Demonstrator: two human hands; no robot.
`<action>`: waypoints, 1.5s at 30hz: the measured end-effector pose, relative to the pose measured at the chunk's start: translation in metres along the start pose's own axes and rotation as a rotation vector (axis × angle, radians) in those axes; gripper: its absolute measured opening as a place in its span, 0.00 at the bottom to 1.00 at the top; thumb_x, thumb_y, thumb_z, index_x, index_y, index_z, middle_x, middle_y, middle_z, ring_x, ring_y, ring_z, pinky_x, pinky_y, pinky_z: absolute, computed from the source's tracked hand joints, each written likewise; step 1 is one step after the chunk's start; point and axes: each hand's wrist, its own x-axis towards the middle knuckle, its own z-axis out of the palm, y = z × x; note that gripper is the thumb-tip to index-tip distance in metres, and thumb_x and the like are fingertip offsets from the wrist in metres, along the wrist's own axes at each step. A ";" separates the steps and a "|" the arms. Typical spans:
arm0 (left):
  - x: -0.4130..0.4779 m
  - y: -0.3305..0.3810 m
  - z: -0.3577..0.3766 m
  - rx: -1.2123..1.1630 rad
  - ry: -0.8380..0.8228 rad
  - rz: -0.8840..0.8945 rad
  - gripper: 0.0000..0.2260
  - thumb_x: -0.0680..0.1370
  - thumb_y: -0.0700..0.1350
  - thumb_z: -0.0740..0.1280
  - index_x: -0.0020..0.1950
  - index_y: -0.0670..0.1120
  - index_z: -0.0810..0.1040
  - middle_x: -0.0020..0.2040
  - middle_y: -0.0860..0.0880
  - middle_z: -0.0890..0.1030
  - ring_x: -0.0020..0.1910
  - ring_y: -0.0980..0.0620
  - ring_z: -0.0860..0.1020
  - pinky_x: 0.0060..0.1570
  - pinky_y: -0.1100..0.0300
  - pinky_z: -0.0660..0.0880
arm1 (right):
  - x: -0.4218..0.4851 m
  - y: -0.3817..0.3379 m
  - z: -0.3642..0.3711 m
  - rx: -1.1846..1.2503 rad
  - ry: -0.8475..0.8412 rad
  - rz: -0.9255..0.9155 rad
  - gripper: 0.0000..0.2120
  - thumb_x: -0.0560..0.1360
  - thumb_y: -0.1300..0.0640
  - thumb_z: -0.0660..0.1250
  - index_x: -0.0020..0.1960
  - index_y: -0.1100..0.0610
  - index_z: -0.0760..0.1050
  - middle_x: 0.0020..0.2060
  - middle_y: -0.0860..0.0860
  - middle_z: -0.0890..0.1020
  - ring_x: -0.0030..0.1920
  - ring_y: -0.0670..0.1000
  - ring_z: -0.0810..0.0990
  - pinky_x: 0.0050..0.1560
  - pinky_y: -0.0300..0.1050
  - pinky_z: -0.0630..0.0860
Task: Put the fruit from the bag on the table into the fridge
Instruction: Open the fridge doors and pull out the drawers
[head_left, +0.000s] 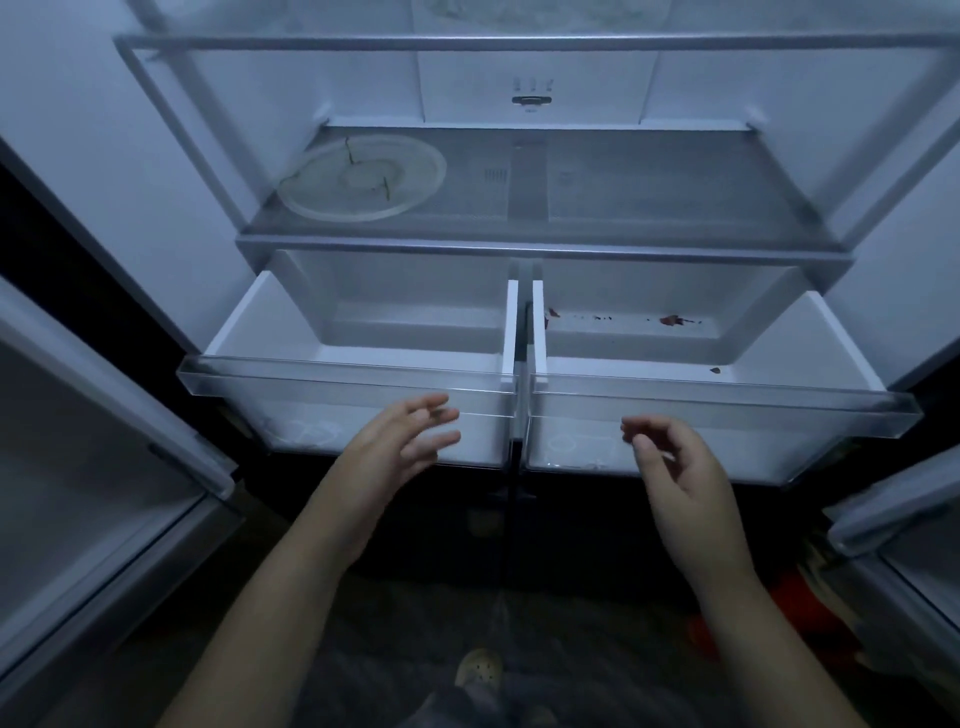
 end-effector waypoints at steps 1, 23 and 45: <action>0.000 0.004 0.004 0.127 0.074 0.144 0.11 0.81 0.43 0.59 0.61 0.50 0.76 0.59 0.51 0.80 0.57 0.55 0.79 0.62 0.56 0.70 | 0.002 -0.005 0.001 -0.153 0.016 -0.146 0.09 0.79 0.58 0.61 0.57 0.52 0.75 0.54 0.44 0.78 0.56 0.40 0.75 0.58 0.34 0.69; 0.043 -0.028 0.015 1.425 0.296 0.483 0.23 0.78 0.54 0.62 0.72 0.49 0.65 0.68 0.46 0.69 0.71 0.46 0.61 0.72 0.48 0.51 | 0.037 0.002 0.031 -0.893 -0.086 -0.403 0.27 0.71 0.56 0.69 0.69 0.53 0.68 0.61 0.55 0.73 0.64 0.58 0.70 0.69 0.61 0.59; -0.114 -0.018 -0.093 1.405 0.652 0.242 0.30 0.77 0.63 0.48 0.74 0.48 0.62 0.73 0.49 0.66 0.71 0.49 0.64 0.67 0.52 0.63 | -0.043 -0.105 0.144 -0.295 -0.452 -0.774 0.18 0.76 0.53 0.64 0.65 0.55 0.71 0.60 0.49 0.75 0.60 0.49 0.72 0.60 0.36 0.64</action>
